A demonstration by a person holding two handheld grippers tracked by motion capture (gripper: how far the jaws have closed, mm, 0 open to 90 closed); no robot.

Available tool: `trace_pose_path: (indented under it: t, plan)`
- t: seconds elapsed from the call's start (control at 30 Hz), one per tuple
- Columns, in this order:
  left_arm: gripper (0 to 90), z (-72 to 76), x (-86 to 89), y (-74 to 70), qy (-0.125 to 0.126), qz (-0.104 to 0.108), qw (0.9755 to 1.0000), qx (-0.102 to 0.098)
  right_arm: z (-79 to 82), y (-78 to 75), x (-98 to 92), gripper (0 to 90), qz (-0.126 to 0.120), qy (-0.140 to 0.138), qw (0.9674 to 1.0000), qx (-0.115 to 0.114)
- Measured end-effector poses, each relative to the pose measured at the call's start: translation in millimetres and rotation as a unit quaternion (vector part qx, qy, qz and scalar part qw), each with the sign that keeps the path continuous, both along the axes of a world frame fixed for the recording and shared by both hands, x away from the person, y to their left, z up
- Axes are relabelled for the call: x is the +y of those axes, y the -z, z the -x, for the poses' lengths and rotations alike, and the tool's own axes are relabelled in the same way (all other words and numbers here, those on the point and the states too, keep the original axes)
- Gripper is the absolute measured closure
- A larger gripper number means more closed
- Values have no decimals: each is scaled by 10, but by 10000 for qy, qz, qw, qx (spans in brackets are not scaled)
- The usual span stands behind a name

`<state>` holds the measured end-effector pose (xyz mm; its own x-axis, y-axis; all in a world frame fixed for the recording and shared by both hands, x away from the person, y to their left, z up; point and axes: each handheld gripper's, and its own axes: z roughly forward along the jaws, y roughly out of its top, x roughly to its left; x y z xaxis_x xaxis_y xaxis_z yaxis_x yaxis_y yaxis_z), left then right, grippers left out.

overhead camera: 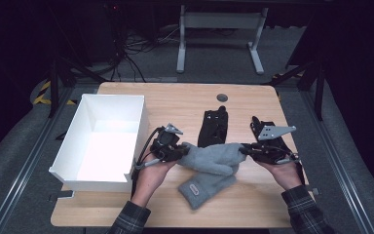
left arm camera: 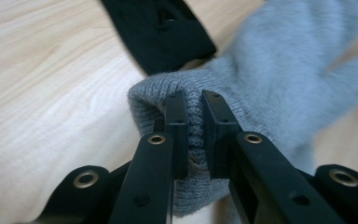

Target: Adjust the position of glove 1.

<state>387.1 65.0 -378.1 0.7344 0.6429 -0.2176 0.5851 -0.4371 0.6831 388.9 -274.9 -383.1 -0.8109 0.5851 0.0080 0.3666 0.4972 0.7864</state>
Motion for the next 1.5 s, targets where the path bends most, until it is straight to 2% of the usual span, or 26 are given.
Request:
trace_pose_path:
  t: [0.13,0.27,0.4,0.43,0.53,0.67,0.8,0.9,0.97,1.07,1.13,1.2,1.23,1.27,1.5]
  plan:
    - [822,232,24,-49,143,92,9998,-79,-32,-13,42,809,78,-101,9999,-99]
    - [821,386,9,2,168,195,9996,-118,-88,42,119,806,191,-186,9996,-105]
    - [819,473,-22,75,250,236,9994,-28,-117,100,176,805,364,-237,9990,-102]
    - [819,473,-22,75,250,236,9994,-28,-117,100,176,805,364,-237,9990,-102]
    - [819,559,-27,95,327,415,9986,91,-124,104,185,805,368,-258,9989,-138]
    - [815,644,-55,127,411,418,9982,107,-135,117,184,801,385,-273,9988,-131]
    - [807,677,-93,227,434,401,9981,195,-160,184,232,798,556,-257,9980,-153]
    - [793,700,-104,263,501,324,9981,141,-197,234,269,795,627,-242,9975,-203]
    - [775,713,-101,275,533,351,9978,174,-211,270,294,787,686,-243,9971,-201]
    - [718,733,-90,267,656,375,9970,137,-211,312,306,758,798,-235,9964,-162]
    - [660,742,-76,244,719,408,9965,103,-202,328,271,712,741,-173,9969,-219]
    - [610,753,-58,200,755,398,9963,44,-200,337,232,656,803,-48,9965,-242]
    - [594,753,-58,200,755,398,9963,44,-200,337,232,656,803,-48,9965,-242]
    - [570,762,-43,148,759,393,9963,-114,-202,332,176,618,730,15,9971,-204]
    - [519,734,1,74,702,298,9964,-383,-165,296,61,539,630,142,9977,-196]
